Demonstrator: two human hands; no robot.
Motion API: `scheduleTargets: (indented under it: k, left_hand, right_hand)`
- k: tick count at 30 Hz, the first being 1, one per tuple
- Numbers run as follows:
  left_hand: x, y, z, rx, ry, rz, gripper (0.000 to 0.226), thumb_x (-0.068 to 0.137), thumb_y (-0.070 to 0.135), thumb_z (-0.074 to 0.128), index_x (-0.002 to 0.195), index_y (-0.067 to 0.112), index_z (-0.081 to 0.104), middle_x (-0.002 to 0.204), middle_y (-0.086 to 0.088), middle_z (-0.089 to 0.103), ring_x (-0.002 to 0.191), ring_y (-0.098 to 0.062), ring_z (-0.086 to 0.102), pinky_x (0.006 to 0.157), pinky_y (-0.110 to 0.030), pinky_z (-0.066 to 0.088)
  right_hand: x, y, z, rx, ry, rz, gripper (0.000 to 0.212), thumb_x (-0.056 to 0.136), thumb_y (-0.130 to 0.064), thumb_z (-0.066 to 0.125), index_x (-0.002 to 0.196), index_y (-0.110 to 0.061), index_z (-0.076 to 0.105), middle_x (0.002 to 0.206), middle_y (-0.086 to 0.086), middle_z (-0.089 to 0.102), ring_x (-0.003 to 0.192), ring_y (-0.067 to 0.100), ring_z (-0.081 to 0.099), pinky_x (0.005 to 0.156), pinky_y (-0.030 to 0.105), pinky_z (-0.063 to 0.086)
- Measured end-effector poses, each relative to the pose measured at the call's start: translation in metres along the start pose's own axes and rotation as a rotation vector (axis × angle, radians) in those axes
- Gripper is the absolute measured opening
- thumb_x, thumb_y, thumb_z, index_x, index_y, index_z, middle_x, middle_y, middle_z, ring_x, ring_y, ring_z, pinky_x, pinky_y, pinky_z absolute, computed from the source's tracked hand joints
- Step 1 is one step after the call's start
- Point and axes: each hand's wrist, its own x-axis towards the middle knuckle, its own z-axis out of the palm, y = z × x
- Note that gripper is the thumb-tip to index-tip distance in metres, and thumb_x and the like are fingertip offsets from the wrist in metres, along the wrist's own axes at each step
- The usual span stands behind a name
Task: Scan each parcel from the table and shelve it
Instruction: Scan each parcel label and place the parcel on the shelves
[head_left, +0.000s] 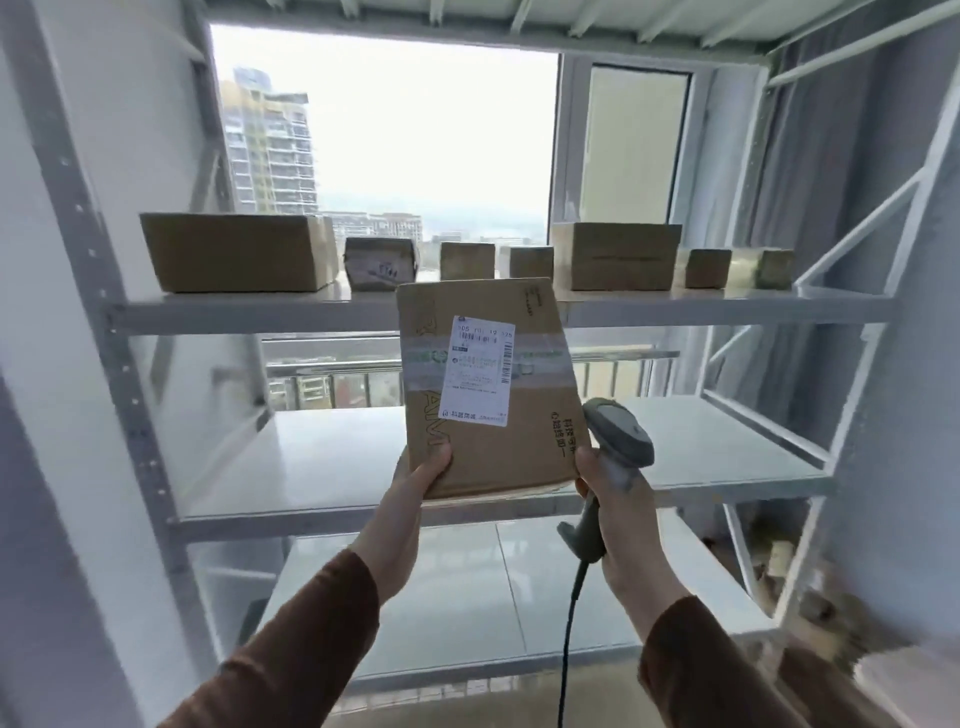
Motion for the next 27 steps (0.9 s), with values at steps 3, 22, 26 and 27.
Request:
scheduleTargets:
  k: [3,22,26,27]
  left_hand:
    - [-0.011,-0.016,-0.054,-0.003,0.092,-0.039,0.049,0.096,0.049,0.065,0.143,0.041,0.056,0.139,0.020,0.065,0.129,0.004,0.057,0.111,-0.027,0.031]
    - [0.067,-0.049,-0.244,-0.046,0.579,-0.235,0.065,0.085,0.050,0.077,0.138,0.023,0.049,0.122,-0.001,0.077,0.113,-0.020,0.072,0.094,-0.034,0.058]
    - [0.091,-0.041,-0.279,-0.043,0.599,-0.220,0.043,0.096,0.041,0.069,0.132,0.017,0.066,0.118,-0.006,0.078,0.098,-0.020,0.077,0.066,-0.026,0.061]
    - [0.098,-0.040,-0.288,-0.041,0.602,-0.216,0.040,0.097,0.039,0.067,0.129,0.016,0.068,0.114,-0.005,0.079,0.095,-0.019,0.078,0.064,-0.025,0.060]
  right_hand:
    - [0.002,0.041,0.040,-0.008,-0.064,0.084,0.042,0.073,-0.053,0.081,0.104,-0.025,0.073,0.099,0.004,0.070,0.092,0.026,0.060,0.066,0.047,0.054]
    - [0.103,0.198,0.223,0.009,-0.284,0.388,0.025,0.083,-0.043,0.080,0.094,-0.020,0.076,0.095,0.008,0.075,0.088,0.029,0.067,0.060,0.049,0.056]
    - [0.120,0.216,0.262,0.044,-0.289,0.377,0.029,0.087,-0.035,0.079,0.105,-0.011,0.075,0.103,0.015,0.079,0.089,0.034,0.076,0.081,0.054,0.061]
    - [0.124,0.222,0.272,0.055,-0.277,0.374,0.025,0.091,-0.030,0.077,0.107,-0.011,0.074,0.103,0.012,0.080,0.092,0.031,0.077,0.088,0.056,0.060]
